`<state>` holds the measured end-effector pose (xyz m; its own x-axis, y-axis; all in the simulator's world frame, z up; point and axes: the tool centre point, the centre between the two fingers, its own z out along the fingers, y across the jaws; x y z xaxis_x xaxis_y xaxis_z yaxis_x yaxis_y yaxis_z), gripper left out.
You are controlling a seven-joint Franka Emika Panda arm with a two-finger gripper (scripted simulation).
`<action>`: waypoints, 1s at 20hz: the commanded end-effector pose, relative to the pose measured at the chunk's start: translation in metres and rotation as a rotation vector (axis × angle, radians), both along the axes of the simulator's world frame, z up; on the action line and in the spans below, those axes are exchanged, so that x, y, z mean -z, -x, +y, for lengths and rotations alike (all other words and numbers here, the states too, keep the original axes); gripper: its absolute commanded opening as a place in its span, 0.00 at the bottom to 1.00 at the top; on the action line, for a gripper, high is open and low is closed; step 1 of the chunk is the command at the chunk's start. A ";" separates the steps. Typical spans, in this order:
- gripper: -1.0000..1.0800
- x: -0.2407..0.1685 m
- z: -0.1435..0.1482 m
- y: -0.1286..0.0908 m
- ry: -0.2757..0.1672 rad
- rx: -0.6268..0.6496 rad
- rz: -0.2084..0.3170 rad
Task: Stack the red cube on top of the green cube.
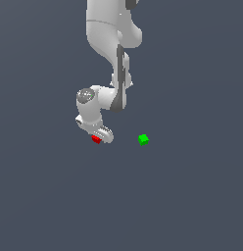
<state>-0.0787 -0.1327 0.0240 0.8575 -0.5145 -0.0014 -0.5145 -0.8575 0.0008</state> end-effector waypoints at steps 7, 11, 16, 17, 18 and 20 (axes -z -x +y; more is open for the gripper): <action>0.00 0.004 0.000 -0.001 0.000 0.000 -0.001; 0.00 0.004 0.000 -0.001 0.000 0.000 -0.001; 0.00 0.001 0.000 -0.001 0.000 0.000 -0.002; 0.00 0.000 0.000 -0.001 0.000 0.000 -0.002; 0.00 -0.003 0.000 -0.001 0.000 0.000 -0.002; 0.00 -0.009 0.000 0.000 0.000 0.000 -0.002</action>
<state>-0.0788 -0.1324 0.0284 0.8573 -0.5148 -0.0016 -0.5148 -0.8573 0.0002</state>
